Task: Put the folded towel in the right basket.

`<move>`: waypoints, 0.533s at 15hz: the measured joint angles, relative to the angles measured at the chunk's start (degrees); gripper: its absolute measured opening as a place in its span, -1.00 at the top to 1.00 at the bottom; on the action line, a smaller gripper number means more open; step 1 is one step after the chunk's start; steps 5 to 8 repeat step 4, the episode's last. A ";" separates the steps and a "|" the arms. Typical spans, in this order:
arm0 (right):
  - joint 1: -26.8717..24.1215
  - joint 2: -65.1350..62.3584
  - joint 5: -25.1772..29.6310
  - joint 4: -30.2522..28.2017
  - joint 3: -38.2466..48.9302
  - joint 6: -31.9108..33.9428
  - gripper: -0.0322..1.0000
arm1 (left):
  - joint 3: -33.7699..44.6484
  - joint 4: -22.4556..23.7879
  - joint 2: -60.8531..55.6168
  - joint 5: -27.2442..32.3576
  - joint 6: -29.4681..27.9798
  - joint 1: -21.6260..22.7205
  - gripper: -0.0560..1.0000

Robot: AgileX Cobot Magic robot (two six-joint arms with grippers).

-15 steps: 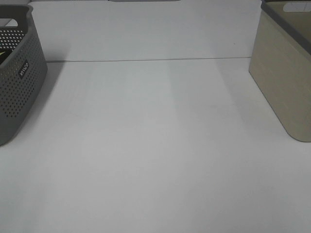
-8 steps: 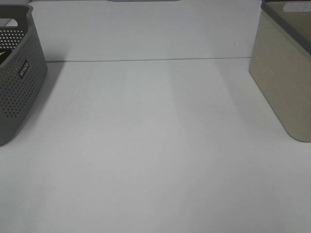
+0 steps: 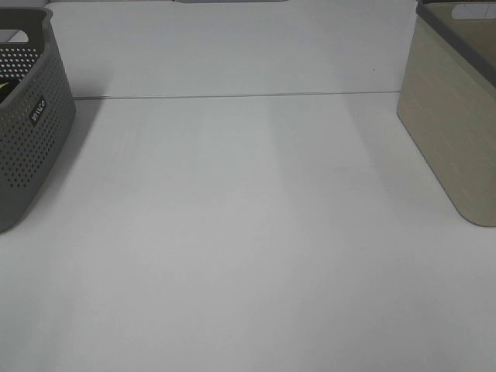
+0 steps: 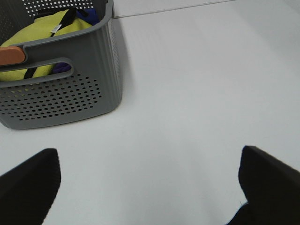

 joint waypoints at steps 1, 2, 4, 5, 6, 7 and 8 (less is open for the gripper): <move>0.00 0.00 0.00 0.00 0.00 0.00 -0.45 | 0.00 0.00 0.00 0.00 0.00 0.00 -0.97; 0.00 0.00 0.00 0.00 0.00 0.00 -0.45 | 0.00 0.00 0.00 0.00 0.00 0.00 -0.97; 0.00 0.00 0.00 0.00 0.00 0.00 -0.45 | 0.00 0.00 0.00 0.00 0.00 0.00 -0.97; 0.00 0.00 0.00 0.00 0.00 0.00 -0.45 | 0.00 0.00 0.00 0.00 0.00 0.00 -0.97; 0.00 0.00 0.00 0.00 0.00 0.00 -0.45 | 0.00 0.00 0.00 0.00 0.00 0.00 -0.97; 0.00 0.00 0.00 0.00 0.00 0.00 -0.45 | 0.00 0.00 0.00 0.00 0.00 0.00 -0.97; 0.00 0.00 0.00 0.00 0.00 0.00 -0.45 | 0.00 0.00 0.00 0.00 0.00 0.00 -0.97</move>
